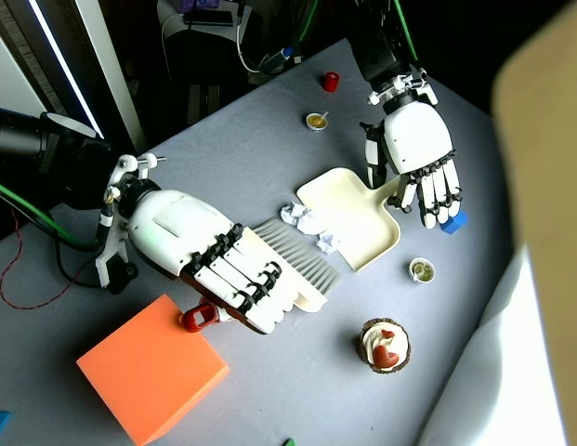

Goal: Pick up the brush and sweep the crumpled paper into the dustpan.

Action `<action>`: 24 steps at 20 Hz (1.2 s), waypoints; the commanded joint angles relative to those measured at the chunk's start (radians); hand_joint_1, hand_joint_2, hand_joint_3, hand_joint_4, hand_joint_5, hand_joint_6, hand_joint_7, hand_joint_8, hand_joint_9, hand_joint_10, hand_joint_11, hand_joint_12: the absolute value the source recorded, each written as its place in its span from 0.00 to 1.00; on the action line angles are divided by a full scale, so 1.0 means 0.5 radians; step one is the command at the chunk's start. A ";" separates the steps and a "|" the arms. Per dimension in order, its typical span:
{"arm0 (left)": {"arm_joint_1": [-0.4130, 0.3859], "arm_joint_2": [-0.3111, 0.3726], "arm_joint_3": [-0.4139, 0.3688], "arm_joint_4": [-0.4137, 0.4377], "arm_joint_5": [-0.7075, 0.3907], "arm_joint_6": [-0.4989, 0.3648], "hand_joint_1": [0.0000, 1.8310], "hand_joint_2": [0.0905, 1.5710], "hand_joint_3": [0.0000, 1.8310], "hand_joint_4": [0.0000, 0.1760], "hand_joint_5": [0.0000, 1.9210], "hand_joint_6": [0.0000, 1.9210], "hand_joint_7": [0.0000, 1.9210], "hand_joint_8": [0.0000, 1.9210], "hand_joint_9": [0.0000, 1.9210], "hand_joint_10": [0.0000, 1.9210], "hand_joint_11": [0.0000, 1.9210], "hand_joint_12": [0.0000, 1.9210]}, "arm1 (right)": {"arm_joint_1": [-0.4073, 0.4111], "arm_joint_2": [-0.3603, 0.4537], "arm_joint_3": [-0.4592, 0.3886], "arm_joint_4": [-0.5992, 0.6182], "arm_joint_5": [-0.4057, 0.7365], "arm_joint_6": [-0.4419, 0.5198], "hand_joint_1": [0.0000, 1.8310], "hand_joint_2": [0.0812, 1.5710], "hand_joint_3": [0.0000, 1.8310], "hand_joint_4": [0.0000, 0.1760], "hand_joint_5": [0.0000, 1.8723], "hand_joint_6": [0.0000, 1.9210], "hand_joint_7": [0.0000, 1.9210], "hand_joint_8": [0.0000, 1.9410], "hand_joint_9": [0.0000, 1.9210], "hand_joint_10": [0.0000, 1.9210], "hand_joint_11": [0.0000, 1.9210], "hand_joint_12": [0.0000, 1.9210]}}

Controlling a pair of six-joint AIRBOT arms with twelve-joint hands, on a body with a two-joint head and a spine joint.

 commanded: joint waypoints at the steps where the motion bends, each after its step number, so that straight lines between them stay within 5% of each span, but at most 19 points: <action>1: -0.011 0.033 0.001 0.030 -0.200 0.008 0.62 0.67 0.00 0.00 0.55 0.44 0.18 0.00 0.13 0.00 0.04 0.19 | 0.040 0.003 0.012 -0.154 -0.150 0.013 0.68 0.59 0.00 0.00 0.07 0.00 0.04 0.00 0.05 0.00 0.05 0.01; 13: -0.070 0.036 0.020 0.068 -0.199 0.008 0.62 0.68 0.00 0.00 0.54 0.46 0.18 0.00 0.13 0.00 0.01 0.23 | 0.075 -0.130 0.263 -0.149 -0.046 0.153 0.65 0.60 0.00 0.00 0.07 0.00 0.03 0.00 0.04 0.00 0.05 0.01; 17: -0.075 0.037 0.017 0.071 -0.216 0.008 0.61 0.67 0.00 0.00 0.55 0.44 0.18 0.00 0.12 0.00 0.00 0.24 | 0.079 -0.141 0.285 -0.149 -0.023 0.171 0.64 0.59 0.00 0.00 0.09 0.01 0.06 0.01 0.07 0.01 0.05 0.01; 19: -0.076 0.038 0.015 0.071 -0.226 0.008 0.61 0.67 0.00 0.00 0.55 0.44 0.17 0.00 0.12 0.00 0.01 0.24 | 0.087 -0.135 0.279 -0.150 -0.023 0.171 0.61 0.55 0.00 0.00 0.19 0.01 0.16 0.01 0.16 0.01 0.09 0.02; 21: -0.078 0.038 0.015 0.071 -0.233 0.008 0.61 0.67 0.00 0.00 0.54 0.46 0.16 0.00 0.11 0.00 0.00 0.23 | 0.097 -0.129 0.279 -0.150 -0.023 0.171 0.66 0.55 0.00 0.00 0.34 0.01 0.38 0.01 0.41 0.02 0.31 0.12; 22: -0.079 0.038 0.015 0.071 -0.232 0.008 0.62 0.67 0.00 0.00 0.55 0.44 0.17 0.00 0.11 0.00 0.00 0.22 | 0.102 -0.125 0.280 -0.155 -0.022 0.171 0.67 0.57 0.00 0.00 0.44 0.01 0.51 0.01 0.53 0.05 0.35 0.30; 23: -0.079 0.038 0.015 0.069 -0.233 0.008 0.61 0.67 0.00 0.00 0.55 0.44 0.16 0.00 0.11 0.00 0.00 0.21 | 0.106 -0.120 0.280 -0.164 -0.022 0.171 0.69 0.65 0.00 0.00 0.53 0.26 0.57 0.39 0.56 0.16 0.31 0.61; 24: -0.080 0.038 0.015 0.069 -0.234 0.008 0.61 0.67 0.00 0.00 0.55 0.45 0.16 0.00 0.10 0.00 0.00 0.22 | 0.110 -0.117 0.280 -0.174 -0.022 0.172 0.66 0.65 0.00 0.00 0.59 0.36 0.53 0.49 0.49 0.55 0.33 0.83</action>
